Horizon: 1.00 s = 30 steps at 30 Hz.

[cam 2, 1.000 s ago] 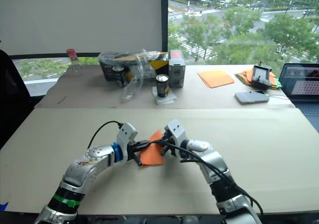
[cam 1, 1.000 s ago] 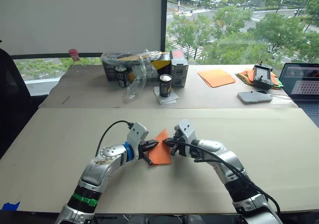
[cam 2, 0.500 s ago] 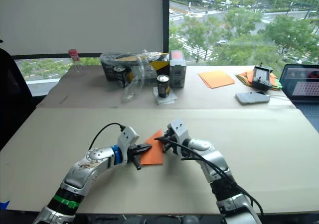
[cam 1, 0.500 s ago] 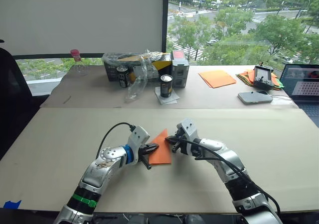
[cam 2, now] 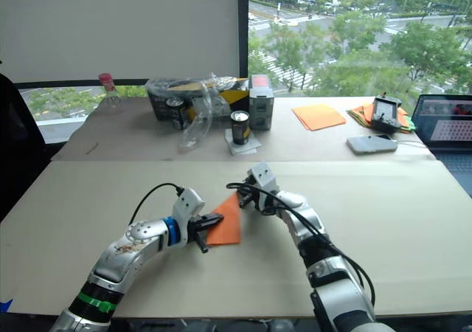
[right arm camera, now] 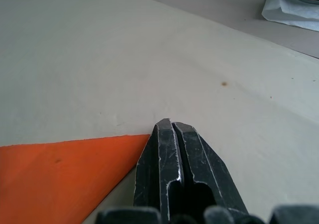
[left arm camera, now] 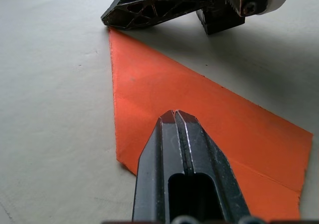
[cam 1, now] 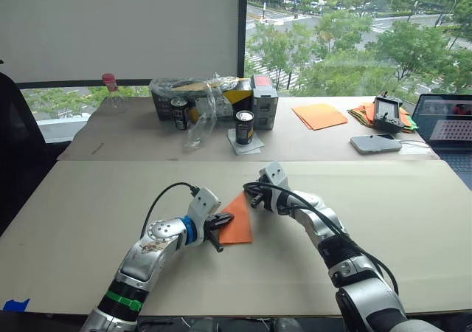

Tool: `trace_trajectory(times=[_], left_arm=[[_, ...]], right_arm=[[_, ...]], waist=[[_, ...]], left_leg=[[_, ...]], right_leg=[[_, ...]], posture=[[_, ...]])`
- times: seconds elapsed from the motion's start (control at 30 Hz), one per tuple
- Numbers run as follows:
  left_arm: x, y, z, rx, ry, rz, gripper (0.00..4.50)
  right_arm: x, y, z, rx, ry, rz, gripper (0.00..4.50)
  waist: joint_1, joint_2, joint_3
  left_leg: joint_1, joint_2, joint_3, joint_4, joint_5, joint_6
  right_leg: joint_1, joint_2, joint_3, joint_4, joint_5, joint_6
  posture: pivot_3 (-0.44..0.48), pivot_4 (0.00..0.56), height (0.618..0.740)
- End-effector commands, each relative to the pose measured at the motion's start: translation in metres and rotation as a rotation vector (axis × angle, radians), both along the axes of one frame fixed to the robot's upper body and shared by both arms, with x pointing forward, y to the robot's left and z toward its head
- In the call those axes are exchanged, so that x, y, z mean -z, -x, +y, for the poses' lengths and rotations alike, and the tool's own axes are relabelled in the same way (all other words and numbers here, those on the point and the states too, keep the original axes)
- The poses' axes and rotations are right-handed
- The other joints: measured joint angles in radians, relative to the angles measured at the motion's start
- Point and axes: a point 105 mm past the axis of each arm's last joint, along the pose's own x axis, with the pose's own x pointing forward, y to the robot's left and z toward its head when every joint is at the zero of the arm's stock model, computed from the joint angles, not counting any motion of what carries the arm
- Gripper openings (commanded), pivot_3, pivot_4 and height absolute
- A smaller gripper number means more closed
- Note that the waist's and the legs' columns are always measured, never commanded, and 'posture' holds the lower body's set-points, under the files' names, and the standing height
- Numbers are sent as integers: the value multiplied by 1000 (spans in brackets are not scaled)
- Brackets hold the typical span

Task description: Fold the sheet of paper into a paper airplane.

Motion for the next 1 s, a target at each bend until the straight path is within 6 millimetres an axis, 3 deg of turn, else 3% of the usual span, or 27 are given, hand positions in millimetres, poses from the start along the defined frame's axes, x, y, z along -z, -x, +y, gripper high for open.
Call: trace_trajectory(times=[0.03,0.13,0.2,0.4,0.67,1.0], left_arm=[[15,3,1,-6,-27,60,22],[15,2,0,-4,-29,57,22],[14,-1,1,-6,-33,47,22],[9,-11,-1,5,-30,29,22],[18,-6,0,36,-57,50,22],[20,-6,-2,43,-56,54,22]], right_arm=[[-31,2,6,-40,-72,-165,0],[-67,17,13,-122,-186,-327,0],[-71,27,13,-173,-173,-373,0],[-11,47,7,-282,37,-210,0],[9,50,1,-274,65,-107,0],[36,88,-1,-432,173,37,0]], waist=[[1,0,0],[2,0,0],[2,0,0],[5,0,0],[2,1,0],[5,1,-2]], left_leg=[[0,0,0,0,0,0],[-1,0,0,0,0,0],[-2,0,0,0,0,0],[0,-1,0,0,0,0],[-1,0,0,0,0,0],[0,0,0,0,0,0]], right_leg=[[0,0,0,0,0,0],[-1,0,0,0,0,0],[-1,0,0,0,0,0],[0,0,-1,0,0,0],[-1,0,0,0,0,0],[1,0,0,-1,0,0]], posture=[[0,150,670],[0,150,670],[0,150,670],[0,150,670],[0,150,670],[0,150,670]])
